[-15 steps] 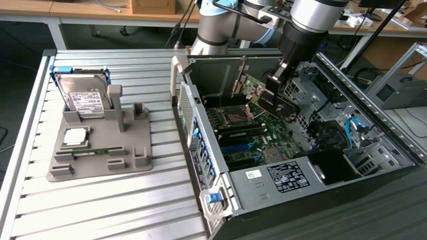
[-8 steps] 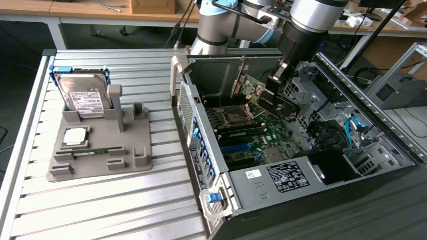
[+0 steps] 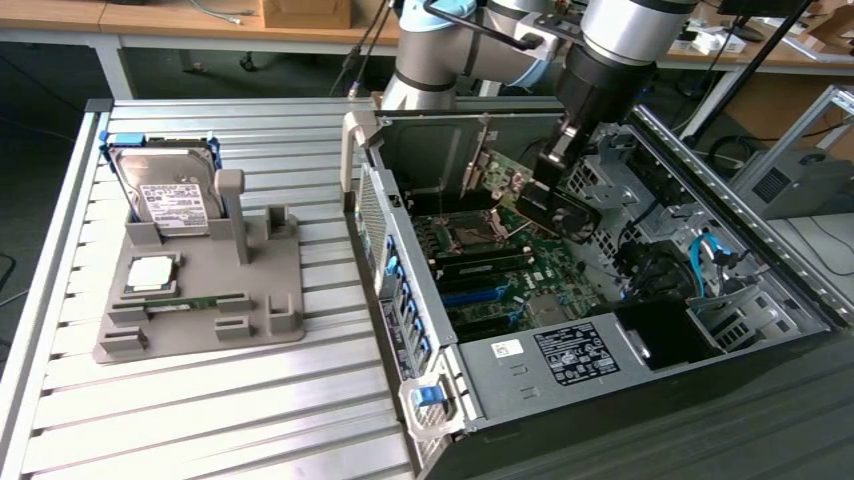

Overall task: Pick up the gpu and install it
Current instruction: 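Insert the gpu into the slot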

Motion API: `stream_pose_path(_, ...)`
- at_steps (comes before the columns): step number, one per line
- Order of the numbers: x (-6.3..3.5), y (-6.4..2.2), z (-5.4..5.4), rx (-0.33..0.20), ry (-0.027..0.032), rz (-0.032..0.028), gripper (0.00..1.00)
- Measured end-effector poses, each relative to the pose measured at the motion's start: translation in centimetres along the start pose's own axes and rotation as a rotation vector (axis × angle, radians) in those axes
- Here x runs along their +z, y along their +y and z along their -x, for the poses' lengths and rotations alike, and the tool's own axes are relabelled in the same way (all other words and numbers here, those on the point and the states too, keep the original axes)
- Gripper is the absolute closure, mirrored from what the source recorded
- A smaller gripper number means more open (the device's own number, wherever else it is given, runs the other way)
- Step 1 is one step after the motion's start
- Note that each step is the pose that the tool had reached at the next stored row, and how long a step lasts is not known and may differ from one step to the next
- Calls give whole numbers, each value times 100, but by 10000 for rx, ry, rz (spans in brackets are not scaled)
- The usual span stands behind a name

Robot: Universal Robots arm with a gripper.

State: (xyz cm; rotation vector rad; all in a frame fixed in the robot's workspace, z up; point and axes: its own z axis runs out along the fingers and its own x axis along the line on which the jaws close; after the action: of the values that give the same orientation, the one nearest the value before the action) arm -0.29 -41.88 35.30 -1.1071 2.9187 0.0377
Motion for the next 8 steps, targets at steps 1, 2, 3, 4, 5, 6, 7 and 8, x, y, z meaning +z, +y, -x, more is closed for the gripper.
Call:
stream_pose_path(1, 0, 0, 0, -52, 0, 2, 73)
stream_pose_path(2, 0, 0, 0, -134, 1, 4, 73)
stream_pose_path(3, 0, 0, 0, -176, 2, 5, 73)
stream_pose_path(4, 0, 0, 0, -220, 3, 6, 73)
stream_pose_path(5, 0, 0, 0, -261, 4, 7, 73)
stream_pose_path(6, 0, 0, 0, -308, 4, 9, 73)
stream_pose_path(7, 0, 0, 0, -366, 5, 10, 73)
stream_pose_path(8, 0, 0, 0, -406, 6, 11, 73)
